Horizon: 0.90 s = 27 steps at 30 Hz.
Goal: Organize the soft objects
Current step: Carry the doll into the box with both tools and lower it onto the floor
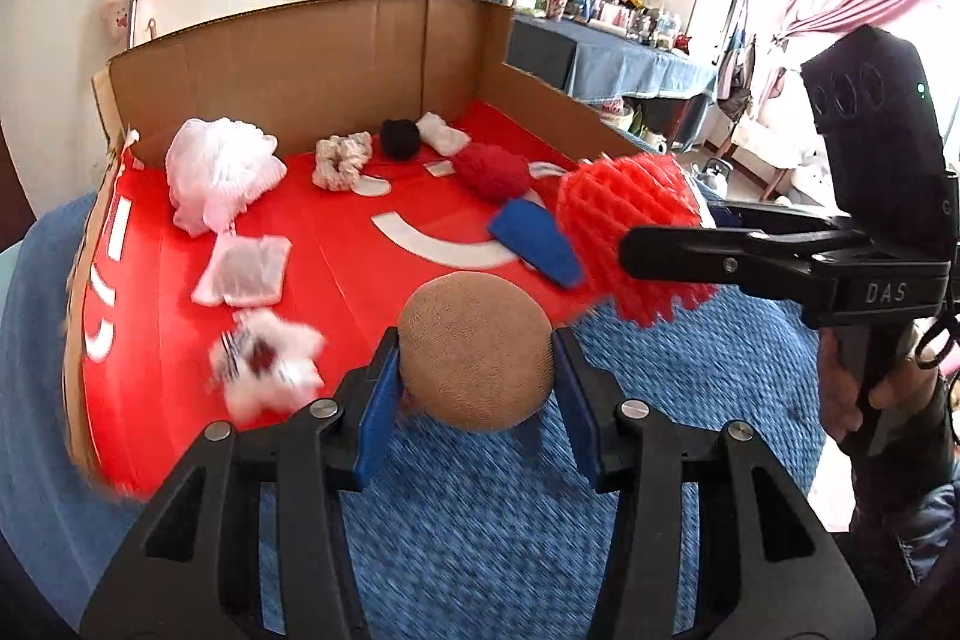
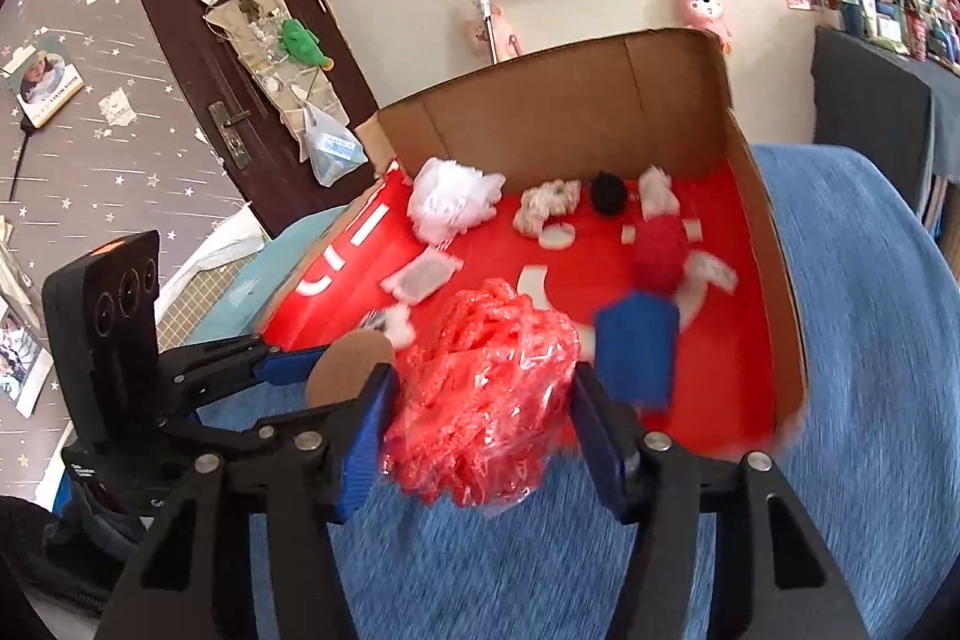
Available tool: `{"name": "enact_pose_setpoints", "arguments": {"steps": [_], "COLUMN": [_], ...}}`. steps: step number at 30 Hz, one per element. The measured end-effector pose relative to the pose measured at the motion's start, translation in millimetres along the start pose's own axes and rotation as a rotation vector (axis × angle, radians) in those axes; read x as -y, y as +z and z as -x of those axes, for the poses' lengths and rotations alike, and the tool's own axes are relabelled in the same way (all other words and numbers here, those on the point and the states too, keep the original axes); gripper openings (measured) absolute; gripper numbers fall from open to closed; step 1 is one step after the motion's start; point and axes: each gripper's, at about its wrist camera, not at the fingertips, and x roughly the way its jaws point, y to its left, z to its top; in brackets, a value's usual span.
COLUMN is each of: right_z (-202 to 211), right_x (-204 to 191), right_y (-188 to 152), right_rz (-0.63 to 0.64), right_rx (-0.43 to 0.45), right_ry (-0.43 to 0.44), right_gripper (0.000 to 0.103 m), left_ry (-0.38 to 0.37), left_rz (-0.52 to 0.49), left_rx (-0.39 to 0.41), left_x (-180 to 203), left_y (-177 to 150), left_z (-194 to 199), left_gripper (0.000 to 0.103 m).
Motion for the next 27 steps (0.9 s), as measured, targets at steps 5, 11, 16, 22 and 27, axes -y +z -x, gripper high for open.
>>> {"name": "enact_pose_setpoints", "arguments": {"steps": [5, 11, 16, 22, 27], "right_z": [-38.9, -84.1, -111.9, -123.4, -130.6], "right_x": [12.9, 23.9, 28.8, 36.3, 38.4], "right_y": [39.3, 66.4, 70.5, 72.9, 73.1], "right_rz": [0.002, 0.007, 0.024, 0.007, 0.009], "right_rx": [-0.07, -0.169, -0.249, -0.282, -0.304], "right_ry": [-0.021, -0.056, -0.095, -0.108, -0.114], "right_gripper": [0.061, 0.062, 0.062, 0.063, 0.064], "left_ry": [0.032, 0.039, 0.046, 0.056, 0.059], "left_rz": [-0.025, -0.029, -0.022, -0.005, 0.013], "left_rx": [-0.055, -0.14, -0.195, -0.241, -0.263], "left_x": [-20.4, -41.5, -50.2, -61.1, -66.5], "left_y": [31.7, 55.7, 60.3, 60.1, 58.0], "left_z": [-27.0, -59.4, -77.3, -91.5, -98.7], "left_gripper": [0.046, 0.046, 0.046, 0.046, 0.048]}}
